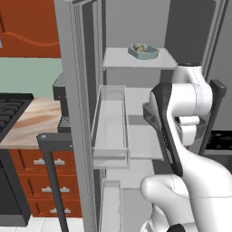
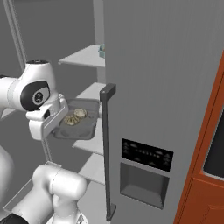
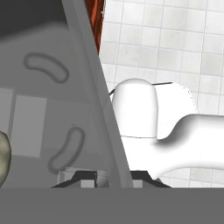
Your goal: Place two dumplings into each of the tupperware containers and then place the containers in the fridge.
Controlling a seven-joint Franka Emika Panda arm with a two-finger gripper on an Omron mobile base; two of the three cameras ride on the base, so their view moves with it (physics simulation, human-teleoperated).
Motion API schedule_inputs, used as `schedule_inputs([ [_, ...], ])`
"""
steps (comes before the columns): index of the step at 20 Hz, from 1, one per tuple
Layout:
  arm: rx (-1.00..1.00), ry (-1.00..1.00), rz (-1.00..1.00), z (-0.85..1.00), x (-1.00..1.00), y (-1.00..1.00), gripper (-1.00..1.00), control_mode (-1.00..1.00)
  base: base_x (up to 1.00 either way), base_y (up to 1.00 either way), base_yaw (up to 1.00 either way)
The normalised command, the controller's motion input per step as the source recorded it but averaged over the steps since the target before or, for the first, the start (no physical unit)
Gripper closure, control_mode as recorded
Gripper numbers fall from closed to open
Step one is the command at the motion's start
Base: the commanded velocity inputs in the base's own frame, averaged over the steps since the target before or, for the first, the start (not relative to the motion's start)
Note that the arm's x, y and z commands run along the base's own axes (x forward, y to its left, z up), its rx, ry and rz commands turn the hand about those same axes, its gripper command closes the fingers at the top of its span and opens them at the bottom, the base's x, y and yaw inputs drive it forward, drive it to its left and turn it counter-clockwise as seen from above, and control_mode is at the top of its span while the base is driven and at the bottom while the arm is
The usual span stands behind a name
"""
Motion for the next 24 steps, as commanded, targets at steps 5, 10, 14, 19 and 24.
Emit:
schedule_inputs([
  [5,0.03,-0.03,0.0,-0.32,0.33,0.0,1.0,-1.0,0.0,0.0,0.0],
  [10,0.08,-0.04,0.01,-0.24,0.69,0.0,1.0,-1.0,0.0,0.0,0.0],
  [14,0.09,0.0,0.0,-0.08,0.92,0.0,1.0,-1.0,0.0,0.0,0.0],
  [19,0.05,-0.03,0.0,-0.08,0.89,0.0,1.0,-1.0,0.0,0.0,0.0],
  [24,0.06,-0.08,0.0,-0.09,0.88,0.0,1.0,-1.0,0.0,0.0,0.0],
])
